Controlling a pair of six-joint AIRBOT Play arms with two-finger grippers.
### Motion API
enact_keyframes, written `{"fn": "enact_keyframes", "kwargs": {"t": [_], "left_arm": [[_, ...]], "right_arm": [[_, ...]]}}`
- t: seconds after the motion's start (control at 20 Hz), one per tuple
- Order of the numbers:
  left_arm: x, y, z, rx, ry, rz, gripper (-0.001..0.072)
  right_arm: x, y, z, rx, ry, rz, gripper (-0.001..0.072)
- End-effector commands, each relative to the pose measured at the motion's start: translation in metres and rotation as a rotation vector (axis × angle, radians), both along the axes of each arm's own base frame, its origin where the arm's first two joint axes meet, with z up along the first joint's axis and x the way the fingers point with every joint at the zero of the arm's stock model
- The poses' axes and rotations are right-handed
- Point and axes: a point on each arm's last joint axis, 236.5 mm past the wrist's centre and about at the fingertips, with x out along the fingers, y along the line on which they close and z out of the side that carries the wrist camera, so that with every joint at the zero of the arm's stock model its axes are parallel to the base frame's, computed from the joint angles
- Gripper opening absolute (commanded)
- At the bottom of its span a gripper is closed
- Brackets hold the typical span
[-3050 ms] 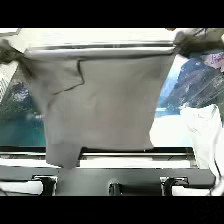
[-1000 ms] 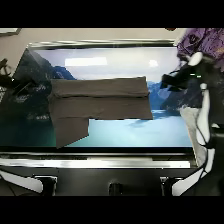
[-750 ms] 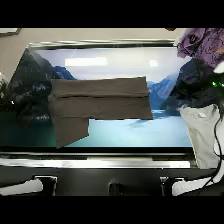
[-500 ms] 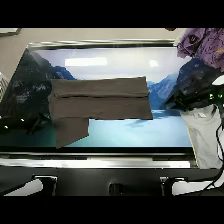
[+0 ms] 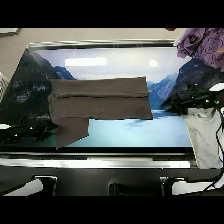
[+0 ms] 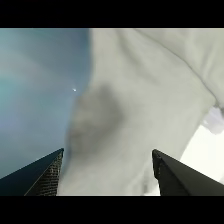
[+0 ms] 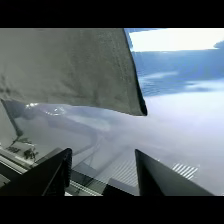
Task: Fold the clothes and pants, and hang the long-sleeved shirts on hangers.
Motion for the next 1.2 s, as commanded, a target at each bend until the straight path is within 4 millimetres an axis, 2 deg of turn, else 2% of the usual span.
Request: {"fn": "enact_keyframes", "kwargs": {"t": [0.0, 0.1, 0.15, 0.2, 0.5, 0.65, 0.75, 0.9, 1.0, 1.05, 1.1, 1.15], "left_arm": [[-0.003, -0.021, -0.009, -0.045, 0.013, -0.061, 0.0623], [-0.006, -0.030, -0.012, -0.068, 0.029, -0.082, 0.0520], [-0.007, -0.031, -0.012, -0.073, 0.033, -0.087, 0.0320], [-0.008, -0.032, -0.011, -0.078, 0.036, -0.090, 0.0029], [-0.011, -0.037, -0.008, -0.103, 0.044, -0.103, 0.0021], [-0.012, -0.038, -0.007, -0.108, 0.048, -0.105, 0.0021], [-0.012, -0.038, -0.007, -0.108, 0.048, -0.105, 0.0021], [-0.012, -0.038, -0.007, -0.108, 0.048, -0.104, 0.0021], [-0.012, -0.038, -0.007, -0.109, 0.050, -0.101, 0.0021], [-0.012, -0.038, -0.007, -0.109, 0.049, -0.100, 0.0021], [-0.012, -0.037, -0.006, -0.108, 0.048, -0.098, 0.0021], [-0.010, -0.036, -0.004, -0.106, 0.040, -0.092, 0.0021]], "right_arm": [[0.002, 0.003, 0.002, 0.018, -0.005, -0.007, 0.0474], [0.004, 0.002, 0.001, 0.012, -0.011, -0.014, 0.0474], [0.006, 0.000, -0.002, 0.007, -0.015, -0.027, 0.0474], [0.008, -0.001, -0.007, 0.001, -0.017, -0.045, 0.0474], [-0.017, 0.008, -0.068, 0.026, 0.080, -0.083, 0.0479], [0.001, 0.016, -0.073, 0.075, 0.028, -0.134, 0.0496], [0.003, 0.025, -0.082, 0.057, 0.023, -0.110, 0.0496], [0.004, 0.050, -0.097, 0.033, 0.030, -0.064, 0.0496], [0.004, 0.070, -0.100, 0.048, 0.036, -0.038, 0.0486], [0.004, 0.079, -0.098, 0.054, 0.032, -0.027, 0.0428], [0.006, 0.084, -0.095, 0.065, 0.026, -0.025, 0.0303], [0.008, 0.088, -0.090, 0.084, 0.014, -0.025, 0.0123]]}}
